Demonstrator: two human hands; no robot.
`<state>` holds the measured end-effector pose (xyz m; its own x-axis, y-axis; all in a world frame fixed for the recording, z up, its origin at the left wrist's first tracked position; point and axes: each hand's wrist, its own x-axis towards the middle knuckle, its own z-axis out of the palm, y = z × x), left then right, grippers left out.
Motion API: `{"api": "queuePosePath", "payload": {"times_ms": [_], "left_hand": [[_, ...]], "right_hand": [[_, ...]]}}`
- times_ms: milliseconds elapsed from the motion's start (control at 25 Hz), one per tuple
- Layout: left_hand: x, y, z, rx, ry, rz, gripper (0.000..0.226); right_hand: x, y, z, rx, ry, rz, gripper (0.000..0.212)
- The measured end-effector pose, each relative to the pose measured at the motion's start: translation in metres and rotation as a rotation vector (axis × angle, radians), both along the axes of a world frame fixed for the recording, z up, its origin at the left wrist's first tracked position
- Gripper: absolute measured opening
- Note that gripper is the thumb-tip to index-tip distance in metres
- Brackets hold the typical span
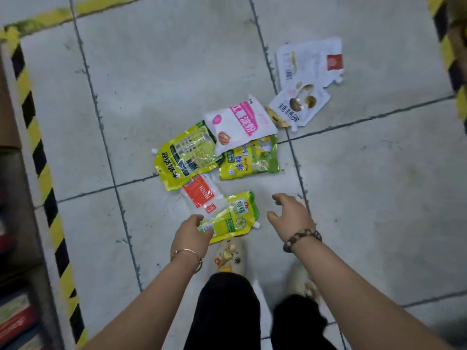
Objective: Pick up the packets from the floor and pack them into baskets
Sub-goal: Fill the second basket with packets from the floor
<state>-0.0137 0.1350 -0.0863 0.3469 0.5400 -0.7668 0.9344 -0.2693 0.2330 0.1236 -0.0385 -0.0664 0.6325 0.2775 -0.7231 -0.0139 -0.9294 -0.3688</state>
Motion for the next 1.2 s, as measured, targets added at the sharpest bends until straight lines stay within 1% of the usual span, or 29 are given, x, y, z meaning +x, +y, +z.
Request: {"api": "queuePosePath", "payload": {"times_ms": [40,80,120,200,280,320,400,480,560,640,720,800,880,960,1080,1160,1200], "left_hand": [[-0.002,0.008,-0.019,0.0,0.034,-0.022,0.047],[-0.003,0.015,-0.036,0.01,0.069,-0.091,0.048],[-0.002,0.022,-0.054,0.036,0.109,-0.218,0.048],[0.005,0.035,-0.085,0.143,0.168,-0.627,0.051],[0.02,0.044,-0.111,0.274,0.146,-1.064,0.062],[0.032,0.049,-0.123,0.33,0.132,-1.233,0.067],[0.056,0.061,-0.144,0.412,0.162,-1.496,0.067],[0.079,0.071,-0.156,0.479,0.201,-1.643,0.063],[0.089,0.077,-0.161,0.578,0.174,-1.734,0.059],[0.092,0.078,-0.16,0.626,0.142,-1.803,0.051],[0.092,0.079,-0.158,0.595,0.133,-1.826,0.047],[0.092,0.081,-0.159,0.559,0.122,-1.85,0.036],[0.089,0.082,-0.162,0.548,0.114,-1.863,0.026],[0.086,0.082,-0.16,0.523,0.111,-1.838,0.023],[0.083,0.085,-0.152,0.466,0.162,-1.751,0.02],[0.078,0.083,-0.145,0.414,0.201,-1.663,0.018],[0.076,0.08,-0.138,0.378,0.212,-1.597,0.02]], "right_hand": [[-0.002,0.011,-0.022,-0.019,0.02,0.047,0.045],[-0.004,0.02,-0.045,-0.041,0.036,0.115,0.045],[-0.005,0.029,-0.068,-0.065,0.048,0.205,0.045],[-0.009,0.045,-0.111,-0.105,0.068,0.38,0.047],[-0.012,0.056,-0.146,-0.119,0.041,0.517,0.052],[-0.014,0.06,-0.16,-0.116,0.004,0.577,0.055],[-0.021,0.067,-0.181,-0.1,-0.089,0.672,0.059],[-0.03,0.071,-0.191,-0.106,-0.179,0.752,0.066],[-0.038,0.076,-0.199,-0.112,-0.214,0.77,0.072],[-0.041,0.079,-0.204,-0.136,-0.203,0.741,0.068],[-0.044,0.082,-0.207,-0.169,-0.178,0.73,0.055],[-0.046,0.083,-0.207,-0.188,-0.158,0.696,0.039],[-0.046,0.081,-0.205,-0.208,-0.121,0.66,0.027],[-0.043,0.075,-0.203,-0.213,-0.096,0.617,0.024],[-0.034,0.054,-0.193,-0.199,-0.061,0.509,0.029],[-0.032,0.033,-0.179,-0.18,-0.027,0.404,0.033],[-0.032,0.021,-0.168,-0.172,-0.011,0.309,0.032]]}}
